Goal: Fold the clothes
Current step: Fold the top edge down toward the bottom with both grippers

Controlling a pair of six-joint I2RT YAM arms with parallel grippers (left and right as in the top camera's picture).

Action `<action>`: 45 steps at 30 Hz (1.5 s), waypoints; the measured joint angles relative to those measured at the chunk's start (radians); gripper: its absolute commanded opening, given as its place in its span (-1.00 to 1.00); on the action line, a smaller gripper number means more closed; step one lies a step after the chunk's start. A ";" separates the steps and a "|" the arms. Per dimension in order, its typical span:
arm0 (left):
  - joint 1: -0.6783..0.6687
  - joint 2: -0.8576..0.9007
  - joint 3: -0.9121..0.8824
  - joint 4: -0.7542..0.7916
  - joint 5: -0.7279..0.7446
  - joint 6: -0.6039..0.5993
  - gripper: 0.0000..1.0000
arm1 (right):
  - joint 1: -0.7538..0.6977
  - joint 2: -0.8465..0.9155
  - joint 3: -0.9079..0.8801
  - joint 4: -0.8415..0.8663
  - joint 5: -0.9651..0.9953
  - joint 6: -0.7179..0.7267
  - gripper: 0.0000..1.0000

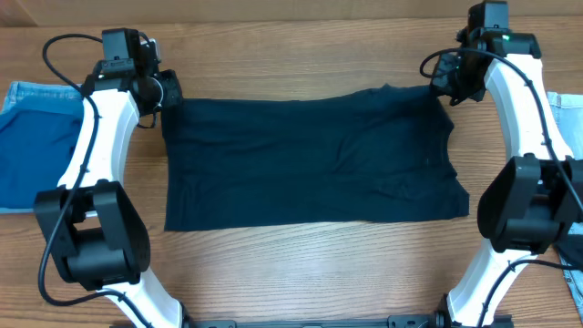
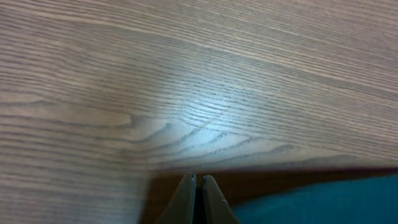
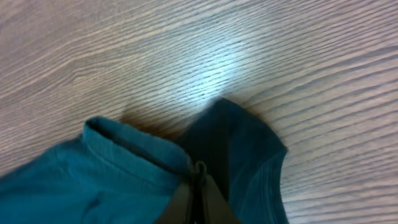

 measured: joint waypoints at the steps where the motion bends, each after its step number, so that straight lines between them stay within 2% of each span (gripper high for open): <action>1: 0.000 -0.007 0.000 -0.011 -0.003 -0.003 -0.92 | 0.000 -0.006 0.000 -0.003 0.000 0.001 -0.92; 9: 0.020 -0.010 0.000 -0.127 -0.006 -0.013 -0.92 | 0.000 -0.080 0.003 -0.100 0.007 0.004 -0.92; 23: 0.060 -0.010 0.000 -0.234 -0.006 -0.013 -0.90 | -0.041 -0.082 0.006 -0.289 0.034 0.004 -0.92; 31: 0.060 -0.014 0.000 -0.302 0.043 -0.013 -0.81 | -0.087 -0.082 0.006 -0.345 0.062 0.004 -0.85; 42: 0.052 -0.014 0.000 -0.393 0.095 -0.013 -0.83 | -0.089 -0.082 -0.039 -0.374 0.065 0.004 -0.81; 45: 0.052 -0.014 0.000 -0.417 0.089 -0.013 -0.73 | -0.089 -0.082 -0.063 -0.375 0.076 0.003 -0.75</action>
